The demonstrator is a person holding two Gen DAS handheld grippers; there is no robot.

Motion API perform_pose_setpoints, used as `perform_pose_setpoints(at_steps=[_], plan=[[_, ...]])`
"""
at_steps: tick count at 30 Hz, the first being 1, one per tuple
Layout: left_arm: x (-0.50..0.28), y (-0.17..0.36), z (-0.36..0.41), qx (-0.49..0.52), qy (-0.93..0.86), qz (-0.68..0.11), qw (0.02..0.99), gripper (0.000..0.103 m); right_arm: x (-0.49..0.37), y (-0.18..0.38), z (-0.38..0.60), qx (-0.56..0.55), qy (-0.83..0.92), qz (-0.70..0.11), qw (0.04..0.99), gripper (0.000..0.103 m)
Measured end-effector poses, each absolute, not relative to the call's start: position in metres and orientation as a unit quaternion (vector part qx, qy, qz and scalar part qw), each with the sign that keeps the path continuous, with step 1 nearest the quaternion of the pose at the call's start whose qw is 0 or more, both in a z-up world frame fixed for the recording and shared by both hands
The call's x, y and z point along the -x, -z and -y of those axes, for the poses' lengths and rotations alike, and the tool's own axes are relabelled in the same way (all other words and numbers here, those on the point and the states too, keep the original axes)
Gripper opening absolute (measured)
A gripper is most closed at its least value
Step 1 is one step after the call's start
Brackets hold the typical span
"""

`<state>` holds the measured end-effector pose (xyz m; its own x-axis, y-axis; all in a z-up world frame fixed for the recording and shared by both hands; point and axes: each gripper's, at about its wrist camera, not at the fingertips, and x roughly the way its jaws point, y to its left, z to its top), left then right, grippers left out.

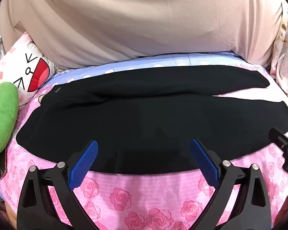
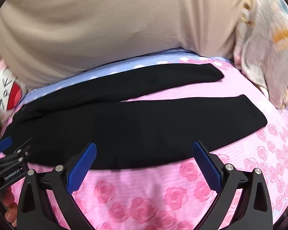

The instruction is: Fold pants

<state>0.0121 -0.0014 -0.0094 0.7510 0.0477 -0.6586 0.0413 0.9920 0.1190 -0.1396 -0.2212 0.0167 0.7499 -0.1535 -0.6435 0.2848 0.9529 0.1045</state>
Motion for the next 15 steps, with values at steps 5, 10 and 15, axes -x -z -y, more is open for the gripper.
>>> perform_pose_setpoints(at_steps=[5, 10, 15], plan=[[-0.017, 0.009, 0.007, -0.064, 0.001, -0.355, 0.933, 0.095, 0.136, -0.023, 0.212, -0.065, 0.128, -0.326, 0.934, 0.098], [-0.019, 0.008, 0.007, -0.063, -0.004, -0.355, 0.933, 0.095, 0.135, -0.024, 0.201, -0.043, 0.128, -0.326, 0.936, 0.098], [-0.017, 0.008, 0.006, -0.061, -0.005, -0.355, 0.933, 0.095, 0.135, -0.025, 0.195, -0.041, 0.122, -0.328, 0.936, 0.098]])
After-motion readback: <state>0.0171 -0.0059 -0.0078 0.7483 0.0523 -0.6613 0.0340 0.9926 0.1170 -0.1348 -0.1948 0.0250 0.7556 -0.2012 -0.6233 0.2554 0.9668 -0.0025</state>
